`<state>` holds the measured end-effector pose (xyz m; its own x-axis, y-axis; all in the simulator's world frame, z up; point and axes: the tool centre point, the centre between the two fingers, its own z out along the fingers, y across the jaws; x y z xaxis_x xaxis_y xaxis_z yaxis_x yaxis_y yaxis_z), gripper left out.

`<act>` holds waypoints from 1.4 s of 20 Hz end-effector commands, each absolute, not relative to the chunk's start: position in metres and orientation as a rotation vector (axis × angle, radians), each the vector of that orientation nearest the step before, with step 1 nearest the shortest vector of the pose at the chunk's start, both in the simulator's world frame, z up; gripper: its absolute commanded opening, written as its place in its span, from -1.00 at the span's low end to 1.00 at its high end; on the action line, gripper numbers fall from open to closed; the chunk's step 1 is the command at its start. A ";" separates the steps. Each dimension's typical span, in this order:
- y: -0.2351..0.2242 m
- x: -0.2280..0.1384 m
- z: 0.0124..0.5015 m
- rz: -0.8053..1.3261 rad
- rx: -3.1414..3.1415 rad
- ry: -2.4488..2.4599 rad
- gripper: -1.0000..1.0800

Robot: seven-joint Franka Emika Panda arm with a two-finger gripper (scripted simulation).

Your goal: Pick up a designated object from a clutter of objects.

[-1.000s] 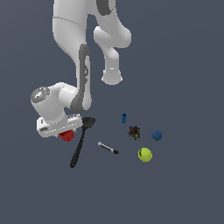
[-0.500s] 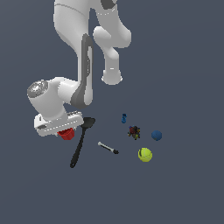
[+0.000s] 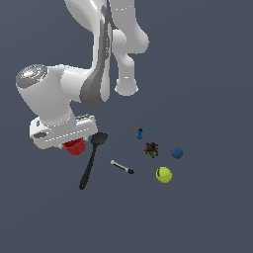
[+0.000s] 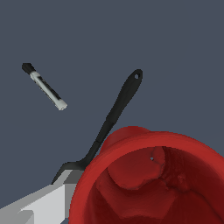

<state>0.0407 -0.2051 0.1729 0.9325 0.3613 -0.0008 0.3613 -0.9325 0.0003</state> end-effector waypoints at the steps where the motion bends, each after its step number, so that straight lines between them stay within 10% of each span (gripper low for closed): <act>1: -0.195 0.049 0.201 0.000 3.087 0.578 -1.00; 28: -0.124 0.115 0.403 0.000 3.088 0.577 -1.00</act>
